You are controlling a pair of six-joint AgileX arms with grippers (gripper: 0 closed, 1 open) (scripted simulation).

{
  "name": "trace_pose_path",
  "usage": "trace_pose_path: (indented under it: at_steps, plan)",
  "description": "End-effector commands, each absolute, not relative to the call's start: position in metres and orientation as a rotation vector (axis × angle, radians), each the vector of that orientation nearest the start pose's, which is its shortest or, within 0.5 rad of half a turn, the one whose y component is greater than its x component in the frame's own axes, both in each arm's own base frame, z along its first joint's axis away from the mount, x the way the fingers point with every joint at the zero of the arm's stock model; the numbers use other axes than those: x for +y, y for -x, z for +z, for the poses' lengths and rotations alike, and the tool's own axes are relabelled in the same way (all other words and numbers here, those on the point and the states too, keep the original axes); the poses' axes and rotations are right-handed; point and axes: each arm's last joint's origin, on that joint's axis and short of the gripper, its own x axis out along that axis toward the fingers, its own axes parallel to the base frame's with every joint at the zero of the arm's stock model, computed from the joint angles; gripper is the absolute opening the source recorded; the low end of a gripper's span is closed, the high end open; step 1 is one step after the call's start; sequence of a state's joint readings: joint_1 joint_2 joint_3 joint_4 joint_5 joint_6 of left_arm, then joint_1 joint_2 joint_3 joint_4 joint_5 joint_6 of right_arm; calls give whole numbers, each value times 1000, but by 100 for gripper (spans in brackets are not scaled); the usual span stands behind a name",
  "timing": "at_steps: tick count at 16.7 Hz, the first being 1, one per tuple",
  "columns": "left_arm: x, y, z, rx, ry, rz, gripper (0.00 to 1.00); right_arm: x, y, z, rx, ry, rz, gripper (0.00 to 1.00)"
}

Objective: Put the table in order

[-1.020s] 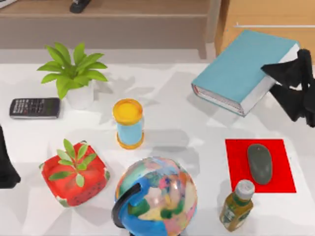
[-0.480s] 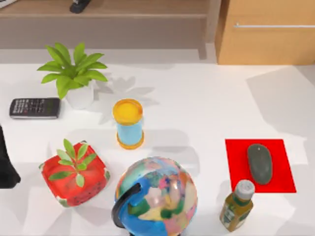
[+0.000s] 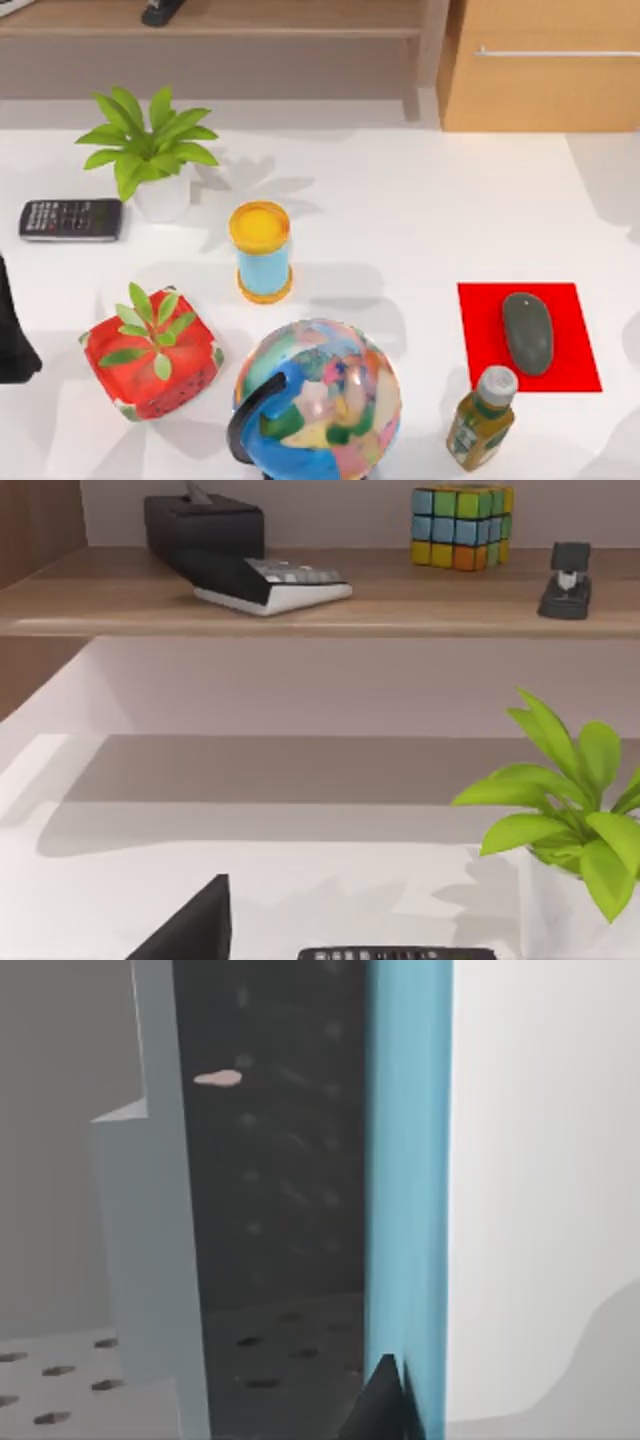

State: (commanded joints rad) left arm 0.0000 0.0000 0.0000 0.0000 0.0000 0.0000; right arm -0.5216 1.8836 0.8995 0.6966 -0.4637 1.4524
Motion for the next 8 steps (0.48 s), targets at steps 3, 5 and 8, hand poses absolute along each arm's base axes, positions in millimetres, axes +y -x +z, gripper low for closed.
trace_pose_path:
  at_steps: [3,5,8]
  plan:
    - [-1,-106,160,0,0,0,100,-176,-340,152,190,-1569,-222,0]
    - [-1,-106,160,0,0,0,100,-175,-345,153,191,-1566,-214,0]
    - [-1,-106,160,0,0,0,100,-175,-361,152,188,-1565,-213,0]
